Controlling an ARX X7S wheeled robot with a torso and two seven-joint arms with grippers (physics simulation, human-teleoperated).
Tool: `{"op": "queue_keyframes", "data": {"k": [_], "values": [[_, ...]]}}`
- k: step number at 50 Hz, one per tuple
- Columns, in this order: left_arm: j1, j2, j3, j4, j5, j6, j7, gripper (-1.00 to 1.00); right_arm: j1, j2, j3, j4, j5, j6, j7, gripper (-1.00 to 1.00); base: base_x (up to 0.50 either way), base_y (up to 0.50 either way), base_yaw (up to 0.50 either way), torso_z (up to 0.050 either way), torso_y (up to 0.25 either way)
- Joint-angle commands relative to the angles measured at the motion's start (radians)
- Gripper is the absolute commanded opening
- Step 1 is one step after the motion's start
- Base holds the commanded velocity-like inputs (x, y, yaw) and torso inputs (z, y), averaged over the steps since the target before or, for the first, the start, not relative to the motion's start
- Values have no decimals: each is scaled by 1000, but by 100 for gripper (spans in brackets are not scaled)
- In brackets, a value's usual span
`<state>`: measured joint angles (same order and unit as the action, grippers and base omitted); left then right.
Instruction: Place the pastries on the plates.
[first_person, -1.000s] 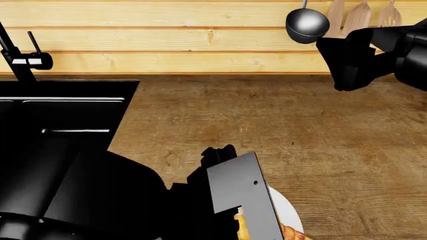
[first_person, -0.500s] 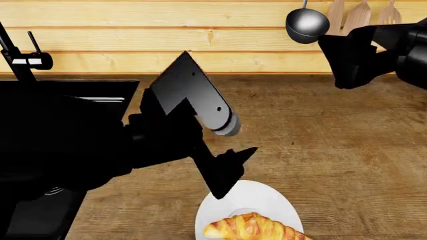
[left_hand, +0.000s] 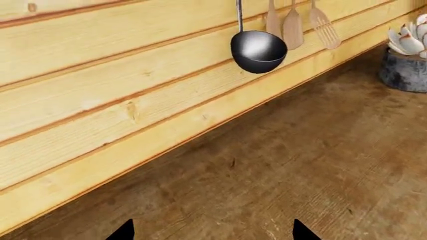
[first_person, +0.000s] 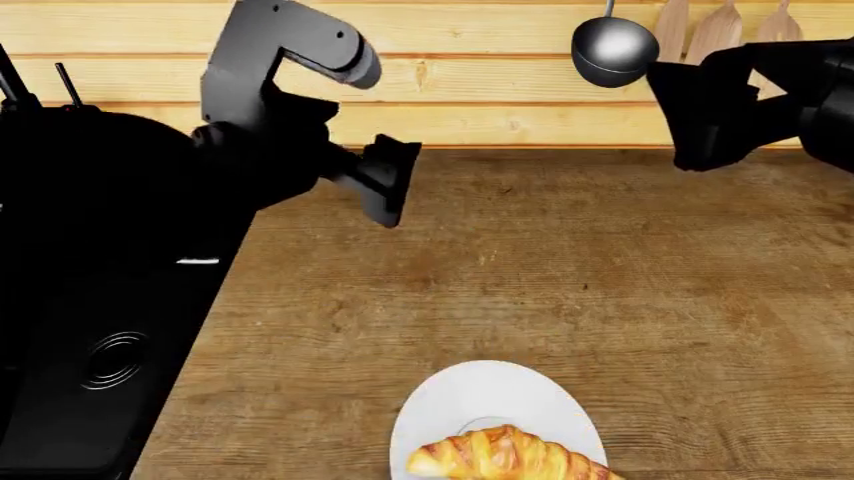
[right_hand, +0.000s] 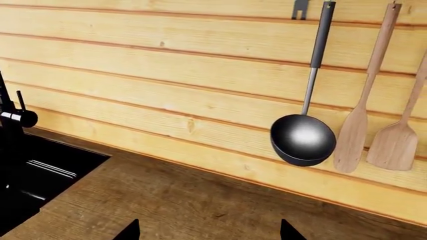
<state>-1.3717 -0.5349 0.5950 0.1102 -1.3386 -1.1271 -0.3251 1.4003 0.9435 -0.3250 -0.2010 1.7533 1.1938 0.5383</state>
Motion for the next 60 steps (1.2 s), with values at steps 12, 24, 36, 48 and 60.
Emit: {"op": "queue_keyframes", "data": {"k": [12,24,36,48,60], "values": [[-71,11,-23,-139,79,41,-81,100,-2,5,-6,0,13,-16,52,100,0,0,0,0,0],[-35,-5,-26,-118,69,54,-76,100,0,6,-10,2,19,-17,54,100,-185,2,0,0,0],[-29,-17,-24,-101,70,62,-63,100,7,9,-20,3,19,-12,60,100,-500,6,0,0,0],[-23,-22,-19,-108,78,73,-47,100,18,12,-32,-5,-5,-1,41,100,-495,281,0,0,0],[-12,-33,-21,-95,67,71,-51,100,22,14,-37,-13,-25,2,16,100,-199,498,0,0,0]]}}
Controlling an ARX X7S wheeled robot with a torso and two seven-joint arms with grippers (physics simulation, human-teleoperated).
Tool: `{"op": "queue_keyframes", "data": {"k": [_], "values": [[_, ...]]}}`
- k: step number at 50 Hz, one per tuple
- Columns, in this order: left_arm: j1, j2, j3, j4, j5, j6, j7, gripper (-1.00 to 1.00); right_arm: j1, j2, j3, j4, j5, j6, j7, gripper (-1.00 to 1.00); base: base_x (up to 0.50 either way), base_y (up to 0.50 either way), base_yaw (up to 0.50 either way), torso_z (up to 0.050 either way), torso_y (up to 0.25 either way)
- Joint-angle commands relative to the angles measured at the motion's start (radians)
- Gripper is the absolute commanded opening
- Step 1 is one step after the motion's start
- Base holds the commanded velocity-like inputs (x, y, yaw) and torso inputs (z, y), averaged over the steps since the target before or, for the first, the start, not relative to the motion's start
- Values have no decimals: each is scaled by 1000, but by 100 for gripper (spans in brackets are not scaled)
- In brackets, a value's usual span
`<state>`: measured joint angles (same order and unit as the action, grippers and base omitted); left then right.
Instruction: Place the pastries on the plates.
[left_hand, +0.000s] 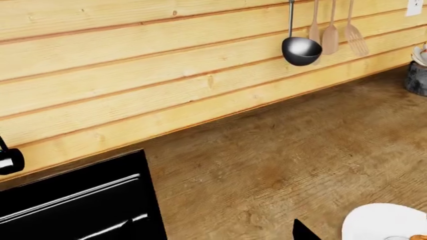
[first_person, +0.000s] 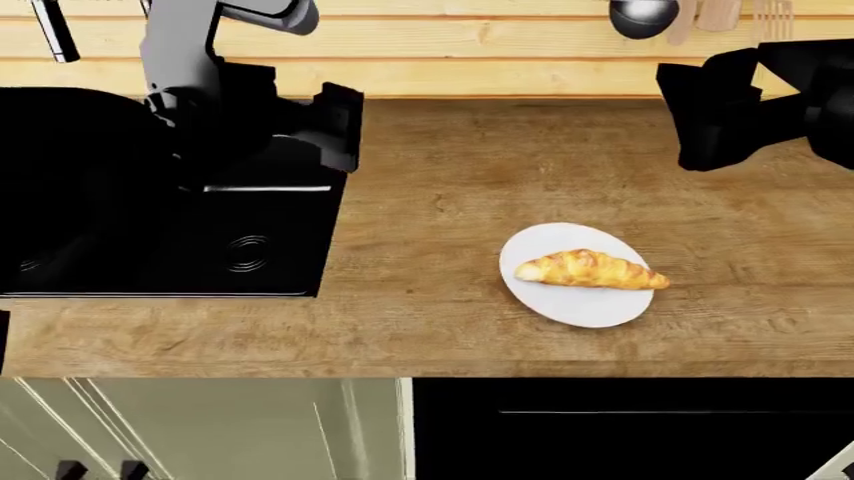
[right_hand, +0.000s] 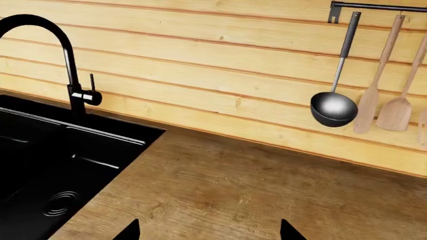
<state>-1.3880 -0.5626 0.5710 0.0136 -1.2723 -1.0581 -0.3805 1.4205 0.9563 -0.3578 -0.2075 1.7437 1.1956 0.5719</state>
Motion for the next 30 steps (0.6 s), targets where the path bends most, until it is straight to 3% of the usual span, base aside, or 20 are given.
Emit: {"op": "queue_keyframes", "data": {"k": [1,30], "values": [[3,-5,5,-4,5,4,7,100,2,1,-4,-6,-16,0,-17,100,-117,500,0,0,0],[38,-23,15,8,20,29,13,100,-11,4,1,-5,4,-31,16,100,-18,500,0,0,0]]}}
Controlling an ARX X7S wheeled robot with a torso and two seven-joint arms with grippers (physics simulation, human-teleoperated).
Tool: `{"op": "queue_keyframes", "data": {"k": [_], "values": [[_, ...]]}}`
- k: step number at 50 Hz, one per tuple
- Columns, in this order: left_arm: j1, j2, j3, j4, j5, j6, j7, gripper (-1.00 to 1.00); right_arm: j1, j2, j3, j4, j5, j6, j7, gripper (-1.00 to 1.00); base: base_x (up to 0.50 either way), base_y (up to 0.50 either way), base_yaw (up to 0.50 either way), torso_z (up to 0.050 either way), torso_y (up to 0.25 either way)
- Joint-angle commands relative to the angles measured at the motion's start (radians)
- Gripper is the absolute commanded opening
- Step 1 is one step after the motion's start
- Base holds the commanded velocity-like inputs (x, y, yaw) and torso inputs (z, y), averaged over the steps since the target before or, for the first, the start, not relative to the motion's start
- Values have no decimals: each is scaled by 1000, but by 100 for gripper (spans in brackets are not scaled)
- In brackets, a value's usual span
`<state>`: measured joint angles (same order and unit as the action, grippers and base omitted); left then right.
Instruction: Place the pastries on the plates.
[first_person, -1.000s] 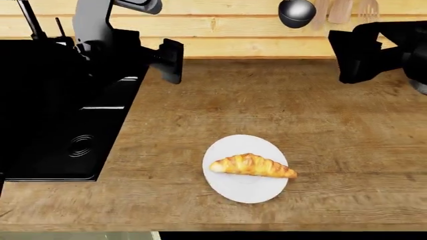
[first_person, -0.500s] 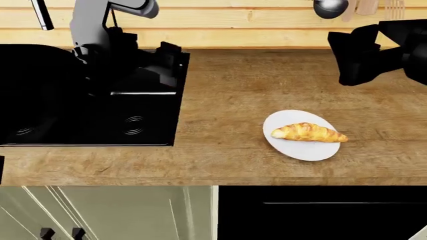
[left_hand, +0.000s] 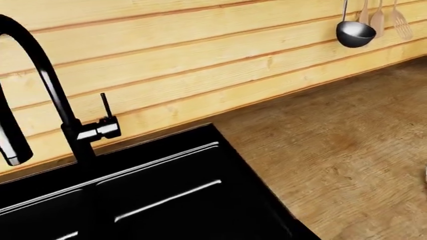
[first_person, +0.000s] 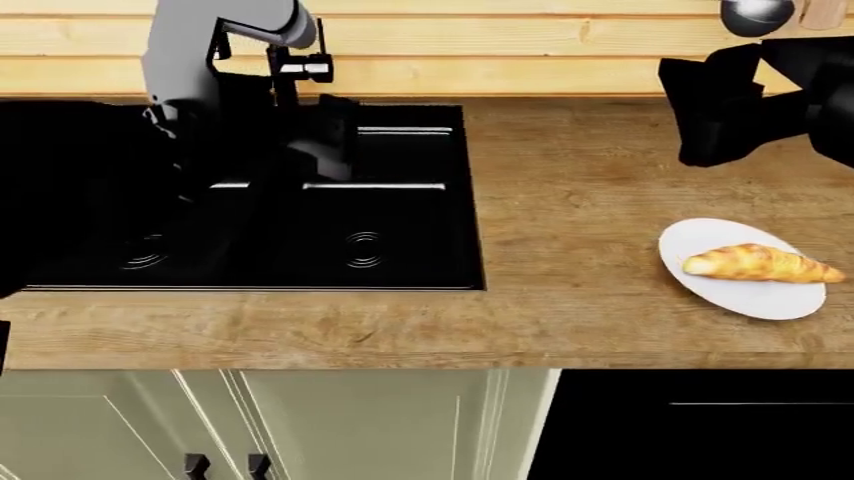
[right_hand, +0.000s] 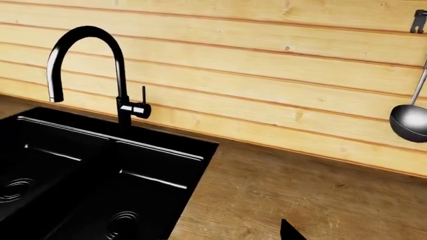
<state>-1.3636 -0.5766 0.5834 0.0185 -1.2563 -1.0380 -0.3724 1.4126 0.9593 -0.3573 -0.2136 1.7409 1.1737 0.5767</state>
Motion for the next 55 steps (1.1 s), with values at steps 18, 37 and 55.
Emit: {"op": "queue_keyframes", "data": {"k": [18,37,55], "values": [[18,-20,1,4,2,14,8,100,-5,3,-1,5,20,-16,18,100,0,500,0,0,0],[18,-22,4,5,1,16,5,100,0,5,-9,12,36,-15,29,100,-109,500,0,0,0],[28,-27,6,4,12,33,6,100,7,7,-18,12,33,-10,20,100,-114,500,0,0,0]]}}
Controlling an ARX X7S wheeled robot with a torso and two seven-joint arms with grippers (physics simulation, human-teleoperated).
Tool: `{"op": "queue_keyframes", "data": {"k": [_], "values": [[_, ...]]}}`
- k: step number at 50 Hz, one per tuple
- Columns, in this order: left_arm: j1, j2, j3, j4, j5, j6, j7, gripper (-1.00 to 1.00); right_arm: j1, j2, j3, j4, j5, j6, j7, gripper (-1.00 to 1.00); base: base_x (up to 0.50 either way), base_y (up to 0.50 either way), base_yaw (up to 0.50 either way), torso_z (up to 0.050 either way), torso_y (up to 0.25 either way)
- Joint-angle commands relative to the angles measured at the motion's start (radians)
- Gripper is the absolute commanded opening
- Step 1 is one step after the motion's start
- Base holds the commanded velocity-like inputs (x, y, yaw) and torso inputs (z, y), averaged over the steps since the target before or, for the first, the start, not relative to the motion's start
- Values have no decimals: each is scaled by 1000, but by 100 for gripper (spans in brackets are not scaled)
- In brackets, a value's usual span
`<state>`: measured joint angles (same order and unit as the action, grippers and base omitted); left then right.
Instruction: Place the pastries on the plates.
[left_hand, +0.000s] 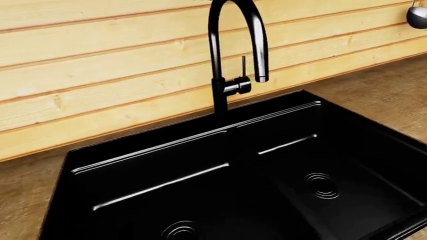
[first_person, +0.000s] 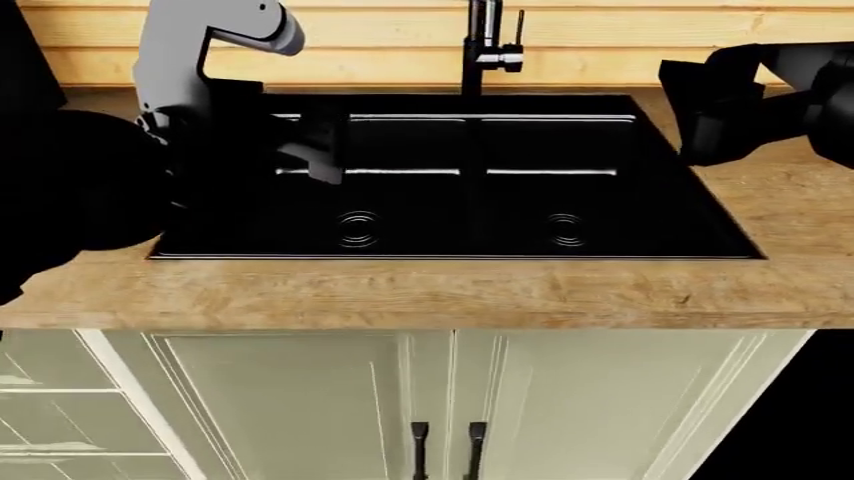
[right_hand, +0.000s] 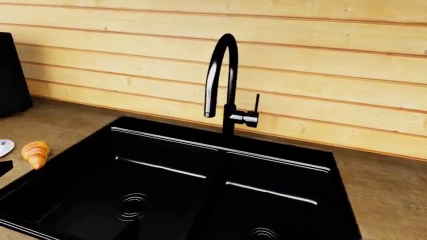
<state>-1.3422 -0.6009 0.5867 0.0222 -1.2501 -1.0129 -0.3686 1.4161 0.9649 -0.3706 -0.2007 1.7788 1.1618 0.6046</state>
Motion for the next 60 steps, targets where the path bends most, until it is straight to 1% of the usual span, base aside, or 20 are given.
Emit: {"op": "queue_keyframes", "data": {"k": [1,20,35,40,45,53,60], "values": [[7,-3,4,-2,8,10,5,100,5,1,-6,0,-4,4,-8,100,0,500,0,0,0],[11,-3,8,-11,17,22,11,100,16,3,-19,0,-8,15,-13,100,76,500,0,0,0],[28,-7,9,7,13,25,-8,100,10,4,-16,0,-4,3,-20,100,116,500,0,0,0],[9,-12,4,-10,18,29,6,100,8,5,-15,0,-1,-2,-17,100,116,500,0,0,0],[30,-15,-1,13,6,31,-13,100,6,5,-14,1,3,-7,-18,100,115,500,0,0,0],[28,-19,2,9,9,33,-2,100,5,6,-14,-2,-3,-11,-33,100,117,500,0,0,0],[50,-28,-8,45,-14,31,-28,100,3,7,-14,-5,-11,-15,-44,100,117,496,0,0,0]]}}
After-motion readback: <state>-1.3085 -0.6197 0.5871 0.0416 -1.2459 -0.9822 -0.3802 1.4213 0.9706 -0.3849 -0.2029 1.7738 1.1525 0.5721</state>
